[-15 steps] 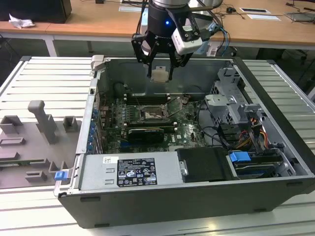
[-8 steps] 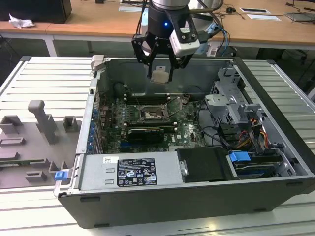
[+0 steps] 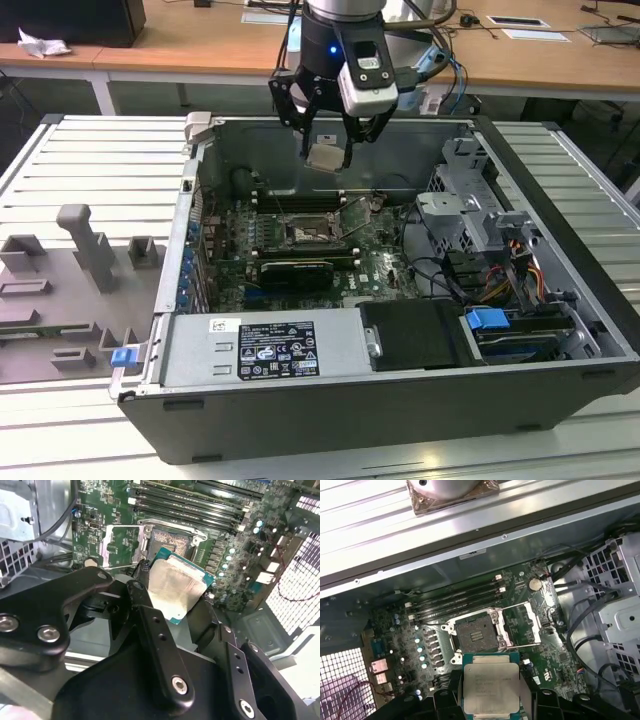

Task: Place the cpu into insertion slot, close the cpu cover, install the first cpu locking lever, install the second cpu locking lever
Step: 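Place the cpu into insertion slot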

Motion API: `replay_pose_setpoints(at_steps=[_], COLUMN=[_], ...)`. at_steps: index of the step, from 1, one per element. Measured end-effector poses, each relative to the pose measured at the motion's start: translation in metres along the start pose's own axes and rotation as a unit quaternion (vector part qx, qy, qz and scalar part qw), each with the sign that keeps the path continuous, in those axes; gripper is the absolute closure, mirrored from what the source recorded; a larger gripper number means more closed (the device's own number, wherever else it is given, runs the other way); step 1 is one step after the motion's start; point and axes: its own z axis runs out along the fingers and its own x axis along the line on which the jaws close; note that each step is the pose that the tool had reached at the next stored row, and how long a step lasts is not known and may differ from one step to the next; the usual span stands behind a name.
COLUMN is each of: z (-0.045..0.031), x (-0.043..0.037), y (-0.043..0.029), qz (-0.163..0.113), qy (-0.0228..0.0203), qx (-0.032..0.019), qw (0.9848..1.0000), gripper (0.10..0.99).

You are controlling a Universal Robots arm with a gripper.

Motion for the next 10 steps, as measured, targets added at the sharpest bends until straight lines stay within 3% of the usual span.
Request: replay_pose_setpoints(at_steps=[6, 10], z=[0.0009, 0.0016], x=[0.0, 0.0], y=[-0.0001, -0.0002], qz=[0.032, 0.061], qy=[-0.0029, -0.0055], qx=[-0.0006, -0.0012], qw=[0.9995, 0.9981], gripper=[0.545, 0.545])
